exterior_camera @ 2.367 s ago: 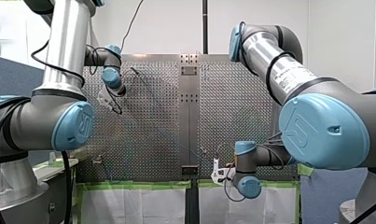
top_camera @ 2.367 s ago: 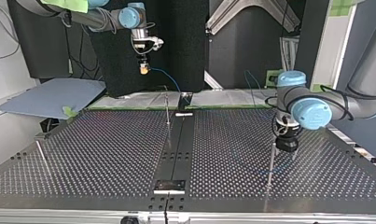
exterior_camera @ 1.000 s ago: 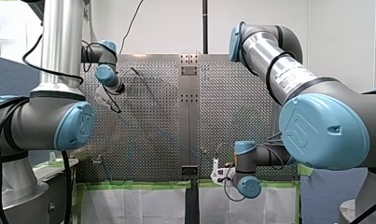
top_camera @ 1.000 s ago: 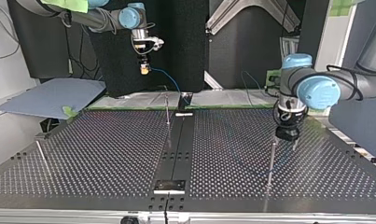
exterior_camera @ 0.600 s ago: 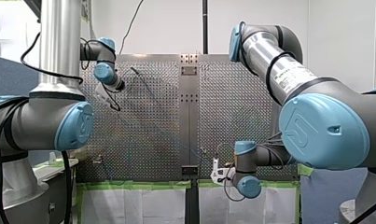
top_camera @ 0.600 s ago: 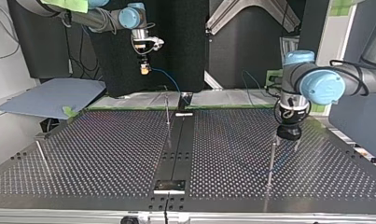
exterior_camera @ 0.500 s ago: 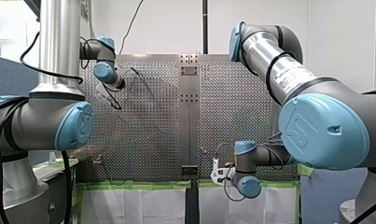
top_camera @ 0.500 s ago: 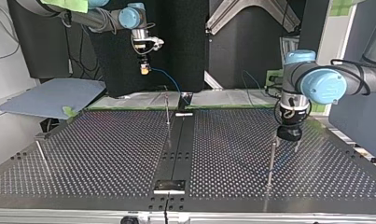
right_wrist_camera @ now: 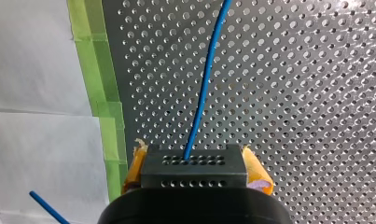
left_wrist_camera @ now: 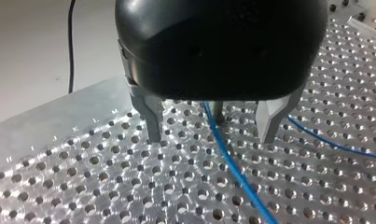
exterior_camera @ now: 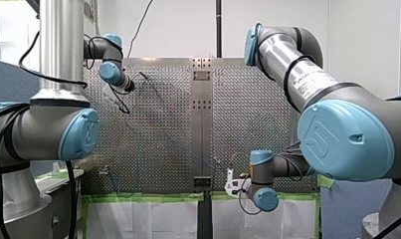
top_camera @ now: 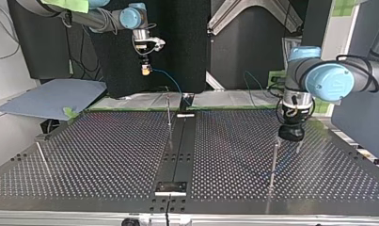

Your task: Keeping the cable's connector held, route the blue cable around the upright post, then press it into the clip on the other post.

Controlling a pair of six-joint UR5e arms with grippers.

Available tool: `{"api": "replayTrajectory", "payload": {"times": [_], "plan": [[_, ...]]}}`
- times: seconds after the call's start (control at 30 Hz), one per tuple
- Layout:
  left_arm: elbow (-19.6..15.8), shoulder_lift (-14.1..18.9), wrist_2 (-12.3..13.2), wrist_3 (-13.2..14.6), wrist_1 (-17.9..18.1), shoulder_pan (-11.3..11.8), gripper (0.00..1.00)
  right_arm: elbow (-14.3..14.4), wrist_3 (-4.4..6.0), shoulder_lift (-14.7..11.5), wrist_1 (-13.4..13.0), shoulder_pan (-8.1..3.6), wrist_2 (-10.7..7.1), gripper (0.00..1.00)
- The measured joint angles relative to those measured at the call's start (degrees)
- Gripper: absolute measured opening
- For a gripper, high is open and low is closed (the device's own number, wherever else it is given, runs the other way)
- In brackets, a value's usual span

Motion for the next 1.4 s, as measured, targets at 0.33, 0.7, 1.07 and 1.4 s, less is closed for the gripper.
{"api": "replayTrajectory", "payload": {"times": [0.33, 0.7, 1.07, 1.4], "plan": [[-2.93, 3.58, 0.83, 2.87, -1.22, -0.63, 0.98, -0.03, 0.00, 0.01, -0.08, -0.01, 0.00, 0.00], [-5.47, 9.90, 0.69, 5.78, -3.06, -2.27, 0.98, 0.00, 0.05, 0.01, -0.18, -0.07, 0.00, 0.00], [-5.55, 15.83, -3.84, 12.37, -9.08, -2.56, 0.98, -0.30, 0.12, 0.00, -0.13, -0.33, -0.26, 0.00], [-3.09, 15.05, -4.54, 17.98, -14.60, -2.26, 0.98, -0.55, 0.17, 0.01, 0.04, -0.36, -0.49, 0.00]]}}
